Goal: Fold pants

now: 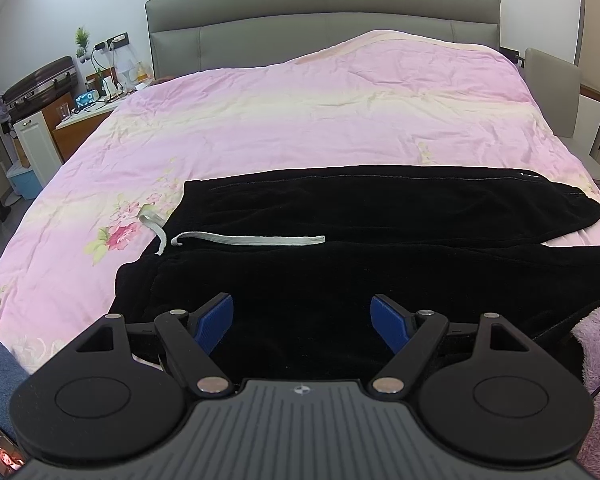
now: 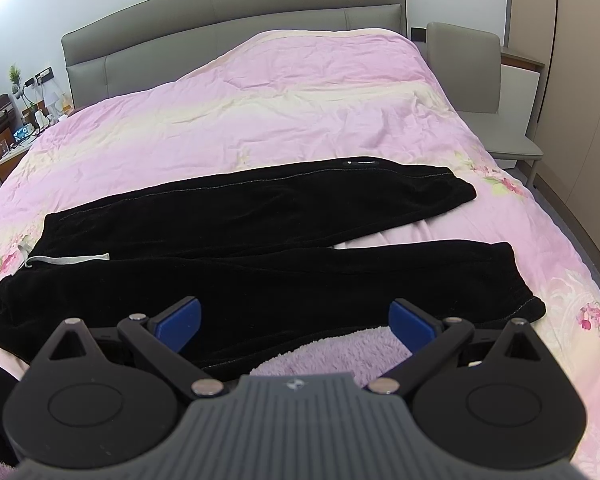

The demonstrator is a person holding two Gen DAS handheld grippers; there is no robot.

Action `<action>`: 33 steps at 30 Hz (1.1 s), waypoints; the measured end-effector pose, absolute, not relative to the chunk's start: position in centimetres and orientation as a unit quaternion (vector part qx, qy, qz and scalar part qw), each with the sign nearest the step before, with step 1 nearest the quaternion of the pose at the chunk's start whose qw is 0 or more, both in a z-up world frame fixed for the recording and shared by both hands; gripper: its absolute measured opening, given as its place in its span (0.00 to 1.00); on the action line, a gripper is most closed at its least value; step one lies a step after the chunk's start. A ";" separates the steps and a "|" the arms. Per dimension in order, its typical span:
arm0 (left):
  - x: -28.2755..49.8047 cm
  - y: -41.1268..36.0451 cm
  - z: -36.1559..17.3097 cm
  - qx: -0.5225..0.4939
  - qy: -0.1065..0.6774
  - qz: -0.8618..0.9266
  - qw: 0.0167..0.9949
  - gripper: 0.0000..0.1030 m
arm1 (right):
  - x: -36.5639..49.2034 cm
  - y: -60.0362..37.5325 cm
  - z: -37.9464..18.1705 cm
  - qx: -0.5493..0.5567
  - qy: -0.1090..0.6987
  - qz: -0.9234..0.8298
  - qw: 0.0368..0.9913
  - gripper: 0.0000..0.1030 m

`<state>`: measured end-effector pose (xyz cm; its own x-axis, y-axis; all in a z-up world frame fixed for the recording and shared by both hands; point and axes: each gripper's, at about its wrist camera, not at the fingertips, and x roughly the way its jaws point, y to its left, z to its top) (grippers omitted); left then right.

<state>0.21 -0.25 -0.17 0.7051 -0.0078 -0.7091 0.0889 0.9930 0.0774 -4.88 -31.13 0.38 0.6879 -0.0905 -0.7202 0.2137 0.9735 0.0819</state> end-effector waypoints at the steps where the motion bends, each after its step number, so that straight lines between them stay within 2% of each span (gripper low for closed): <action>1: 0.2 -0.2 -0.2 0.053 0.383 -0.027 0.922 0.89 | -4.9 -31.1 0.4 0.080 0.386 -0.083 0.915 0.94; 33: 0.1 -0.1 0.0 0.058 0.382 -0.030 0.922 0.89 | -5.2 -31.5 0.5 0.090 0.383 -0.080 0.916 0.94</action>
